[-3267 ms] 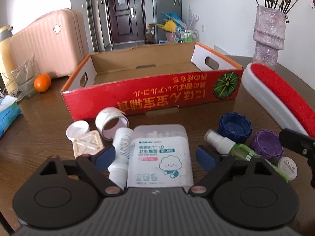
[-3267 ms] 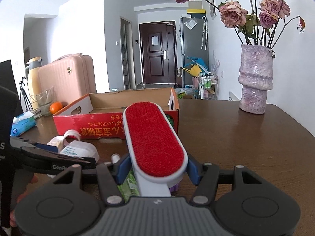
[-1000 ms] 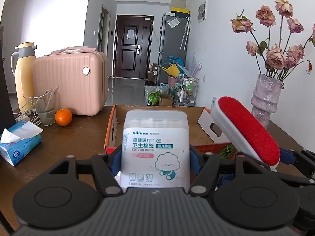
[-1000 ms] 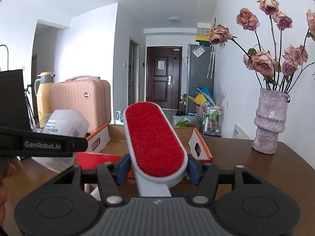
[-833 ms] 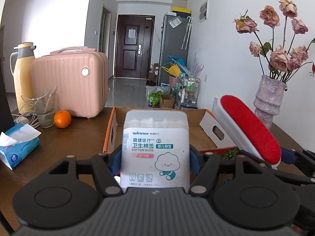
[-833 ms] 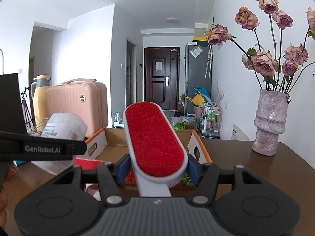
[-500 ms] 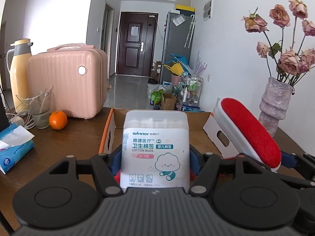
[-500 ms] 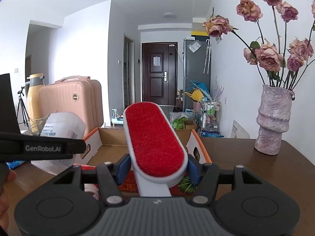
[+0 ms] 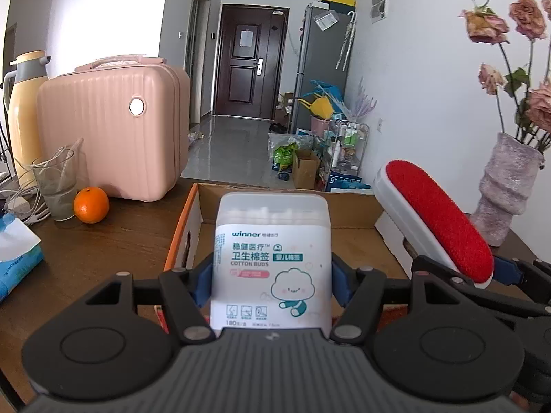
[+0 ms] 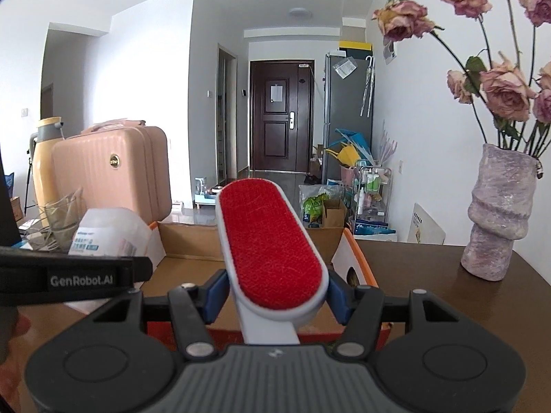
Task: Organize rigid objects
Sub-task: 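Carry the cotton-bud box and lint roller into the red box with both tools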
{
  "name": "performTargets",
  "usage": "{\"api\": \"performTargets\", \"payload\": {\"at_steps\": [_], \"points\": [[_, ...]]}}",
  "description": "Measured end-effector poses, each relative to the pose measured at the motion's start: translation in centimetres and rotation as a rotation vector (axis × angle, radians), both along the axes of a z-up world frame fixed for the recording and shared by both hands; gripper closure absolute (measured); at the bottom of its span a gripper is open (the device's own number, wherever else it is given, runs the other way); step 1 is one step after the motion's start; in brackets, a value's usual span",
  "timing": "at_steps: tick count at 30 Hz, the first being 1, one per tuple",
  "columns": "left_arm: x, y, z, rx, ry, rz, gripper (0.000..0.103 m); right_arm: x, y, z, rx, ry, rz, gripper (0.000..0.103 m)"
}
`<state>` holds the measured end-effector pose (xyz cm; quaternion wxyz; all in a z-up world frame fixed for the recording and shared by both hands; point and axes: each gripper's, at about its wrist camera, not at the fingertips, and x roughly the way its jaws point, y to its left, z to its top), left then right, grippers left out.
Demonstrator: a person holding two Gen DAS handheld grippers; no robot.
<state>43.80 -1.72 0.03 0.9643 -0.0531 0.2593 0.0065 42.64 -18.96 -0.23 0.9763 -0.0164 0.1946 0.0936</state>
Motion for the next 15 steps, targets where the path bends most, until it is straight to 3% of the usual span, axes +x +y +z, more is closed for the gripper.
{"api": "performTargets", "payload": {"at_steps": [15], "points": [[7.0,0.6,-1.5,0.011,0.063,0.03,0.037,7.3,0.8,-0.9,-0.007,0.089,0.013,0.044]]}}
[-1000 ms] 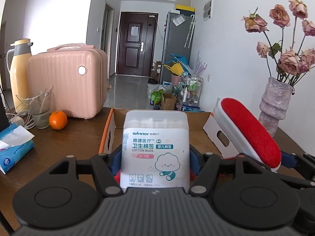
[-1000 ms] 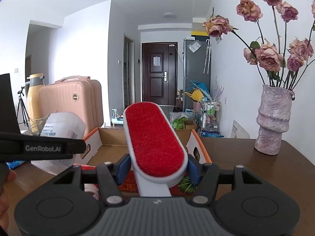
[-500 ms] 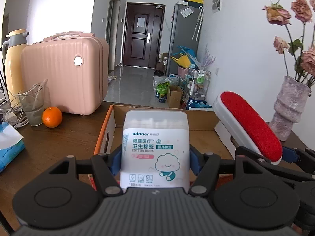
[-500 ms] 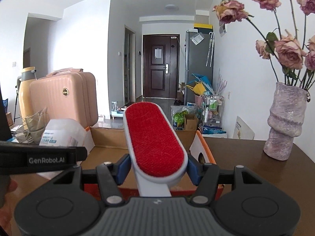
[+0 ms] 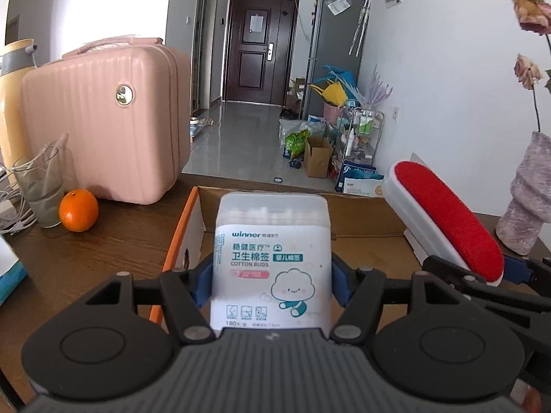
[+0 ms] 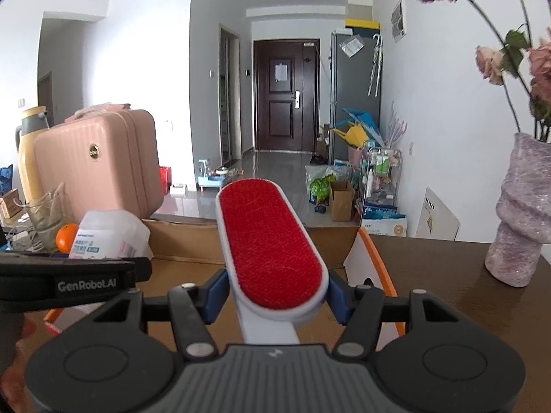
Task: Organize rigid objects
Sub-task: 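Carry the cotton-bud box and lint roller into the red box with both tools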
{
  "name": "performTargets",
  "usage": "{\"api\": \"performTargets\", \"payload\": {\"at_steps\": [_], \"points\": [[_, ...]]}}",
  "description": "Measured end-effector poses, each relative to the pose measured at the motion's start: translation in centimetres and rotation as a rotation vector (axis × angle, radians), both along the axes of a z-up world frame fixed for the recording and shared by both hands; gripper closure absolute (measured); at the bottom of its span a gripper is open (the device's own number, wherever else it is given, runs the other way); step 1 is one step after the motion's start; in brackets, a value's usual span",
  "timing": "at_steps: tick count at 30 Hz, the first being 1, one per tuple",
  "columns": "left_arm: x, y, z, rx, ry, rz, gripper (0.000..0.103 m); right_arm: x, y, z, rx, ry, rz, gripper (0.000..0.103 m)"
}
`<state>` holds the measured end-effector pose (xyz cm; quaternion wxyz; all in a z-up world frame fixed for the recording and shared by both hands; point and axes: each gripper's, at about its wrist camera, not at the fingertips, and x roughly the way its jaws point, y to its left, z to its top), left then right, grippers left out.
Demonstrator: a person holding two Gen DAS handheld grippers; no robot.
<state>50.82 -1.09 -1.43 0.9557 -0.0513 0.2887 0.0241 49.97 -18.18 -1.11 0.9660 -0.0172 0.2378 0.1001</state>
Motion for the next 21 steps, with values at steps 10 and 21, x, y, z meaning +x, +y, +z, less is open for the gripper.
{"api": "performTargets", "payload": {"at_steps": [10,21], "points": [[3.3,0.1,-1.3,0.04,0.068,0.007,0.037,4.6,1.3,-0.7,-0.045,0.107,0.014,0.044],[4.5,0.4,-2.7,0.051,0.132,0.015,0.037,5.9,1.3,-1.6,-0.043,0.184,-0.007,0.044]]}}
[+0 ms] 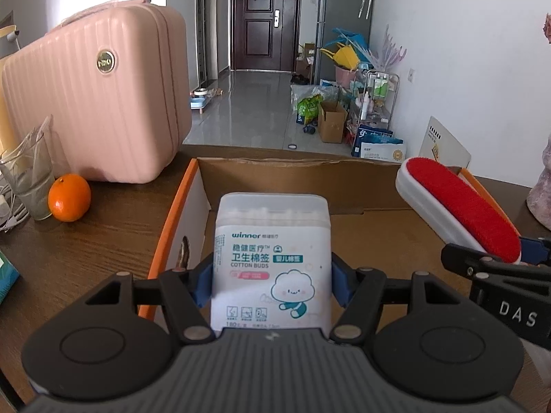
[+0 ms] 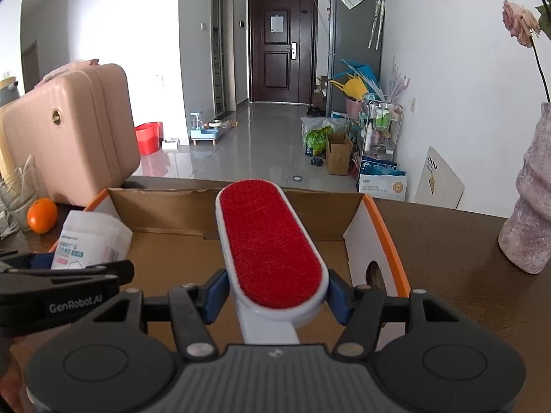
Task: Organize rigid objects
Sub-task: 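Carry the cotton-bud box and lint roller into the red box with both tools, then open both tools to release the items in the box and withdraw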
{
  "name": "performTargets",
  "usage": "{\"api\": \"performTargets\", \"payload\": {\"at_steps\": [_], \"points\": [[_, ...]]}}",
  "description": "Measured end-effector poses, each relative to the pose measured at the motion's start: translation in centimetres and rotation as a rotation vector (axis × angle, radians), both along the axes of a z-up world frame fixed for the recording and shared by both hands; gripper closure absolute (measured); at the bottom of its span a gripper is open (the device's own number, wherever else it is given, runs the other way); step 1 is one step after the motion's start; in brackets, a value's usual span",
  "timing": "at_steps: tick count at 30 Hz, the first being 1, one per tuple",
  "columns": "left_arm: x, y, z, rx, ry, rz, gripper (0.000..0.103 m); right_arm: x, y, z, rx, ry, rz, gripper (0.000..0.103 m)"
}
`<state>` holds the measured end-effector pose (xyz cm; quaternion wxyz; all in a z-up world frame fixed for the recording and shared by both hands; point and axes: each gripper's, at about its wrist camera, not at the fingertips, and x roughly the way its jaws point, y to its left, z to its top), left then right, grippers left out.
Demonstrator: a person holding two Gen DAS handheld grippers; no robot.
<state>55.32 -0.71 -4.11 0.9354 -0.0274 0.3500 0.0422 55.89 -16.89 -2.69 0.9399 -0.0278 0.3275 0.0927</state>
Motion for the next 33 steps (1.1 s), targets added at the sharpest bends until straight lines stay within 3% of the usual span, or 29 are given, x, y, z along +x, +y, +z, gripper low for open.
{"api": "performTargets", "payload": {"at_steps": [11,15,19,21,24,27,30,33], "points": [[0.1,-0.1,-0.2,0.005,0.025,-0.009,0.037,0.3,0.2,-0.7,-0.049,0.039,0.003,0.044],[0.1,-0.1,-0.2,0.001,0.028,-0.008,0.036,-0.1,0.2,-0.2,-0.057,0.013,-0.008,0.043],[-0.2,0.0,0.1,-0.001,0.015,-0.01,0.033,-0.4,0.0,0.1,-0.065,-0.009,-0.022,0.027],[-0.5,0.0,0.4,-0.001,0.002,-0.015,0.032,-0.2,0.0,0.0,-0.067,-0.003,-0.026,0.027],[-0.9,0.0,0.9,0.005,-0.015,-0.008,0.023,-0.2,0.0,0.0,-0.069,-0.003,-0.026,0.023],[-1.1,0.1,1.2,0.007,-0.028,0.0,0.018,-0.4,-0.2,0.2,-0.068,-0.013,-0.029,0.013],[-1.3,0.2,1.6,0.01,-0.041,0.018,0.003,-0.7,-0.4,0.5,-0.07,-0.019,-0.036,0.009],[-1.5,0.3,2.0,0.01,-0.055,0.021,0.0,-0.8,-0.8,0.6,-0.067,-0.017,-0.044,0.007]]}}
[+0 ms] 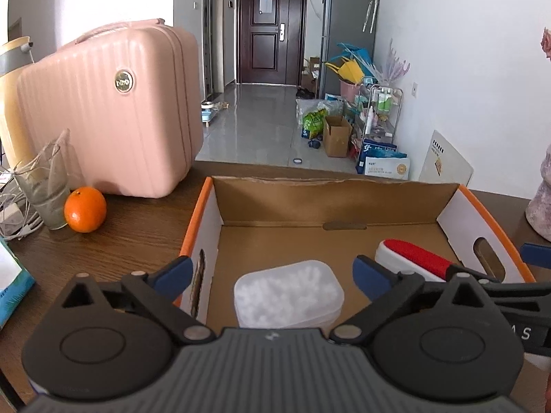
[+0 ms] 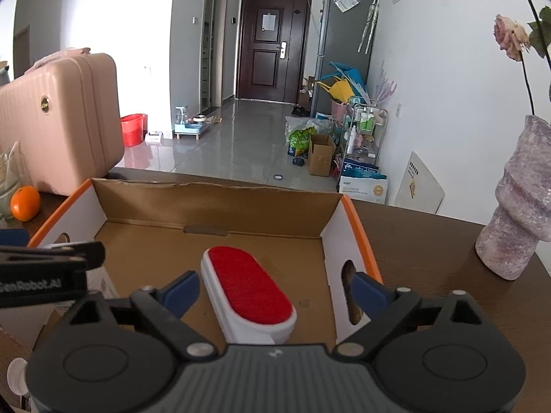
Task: Organize rigid objects
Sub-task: 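Open both tools to release the items in the box and withdraw, then move the right tool to the green spray bottle and close on it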
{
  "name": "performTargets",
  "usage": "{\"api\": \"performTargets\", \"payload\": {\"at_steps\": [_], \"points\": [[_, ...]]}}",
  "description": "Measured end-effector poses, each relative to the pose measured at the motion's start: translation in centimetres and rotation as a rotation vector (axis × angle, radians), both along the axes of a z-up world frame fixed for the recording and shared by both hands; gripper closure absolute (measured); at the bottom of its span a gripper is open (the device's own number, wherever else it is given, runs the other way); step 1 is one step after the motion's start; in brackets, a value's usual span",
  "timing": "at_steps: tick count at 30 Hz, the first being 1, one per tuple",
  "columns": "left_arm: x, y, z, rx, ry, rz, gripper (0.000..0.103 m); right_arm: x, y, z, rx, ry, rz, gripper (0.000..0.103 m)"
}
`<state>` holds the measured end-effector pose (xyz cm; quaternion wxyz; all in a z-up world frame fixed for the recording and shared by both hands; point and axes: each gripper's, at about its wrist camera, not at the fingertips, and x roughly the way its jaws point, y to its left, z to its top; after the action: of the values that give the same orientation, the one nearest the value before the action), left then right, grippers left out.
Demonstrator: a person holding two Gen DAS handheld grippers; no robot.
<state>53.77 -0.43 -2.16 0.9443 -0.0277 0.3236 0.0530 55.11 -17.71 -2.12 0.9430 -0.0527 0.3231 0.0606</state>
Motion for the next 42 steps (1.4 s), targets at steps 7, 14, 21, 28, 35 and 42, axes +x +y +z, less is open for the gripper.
{"api": "performTargets", "payload": {"at_steps": [7,14,21,28,35,42], "points": [[-1.2,0.3,1.1,-0.002,-0.039,0.011,0.0,-1.6,-0.4,0.9,0.003,-0.032,0.007,0.005],[-4.8,0.6,2.8,-0.014,-0.11,0.005,0.0,-6.2,-1.2,2.7,0.034,-0.117,0.022,0.003],[-9.9,1.7,3.8,-0.031,-0.164,-0.001,0.0,-12.6,-2.4,3.4,0.09,-0.216,0.023,0.0],[-15.5,2.4,3.7,-0.007,-0.18,-0.02,0.0,-19.4,-3.3,3.4,0.148,-0.324,0.001,0.0],[-19.8,3.3,2.9,0.013,-0.156,-0.031,0.0,-25.4,-3.0,1.7,0.131,-0.366,0.045,0.0],[-23.2,3.9,1.0,0.028,-0.128,-0.068,0.0,-29.7,-3.3,-0.7,0.14,-0.3,0.057,0.0]]}}
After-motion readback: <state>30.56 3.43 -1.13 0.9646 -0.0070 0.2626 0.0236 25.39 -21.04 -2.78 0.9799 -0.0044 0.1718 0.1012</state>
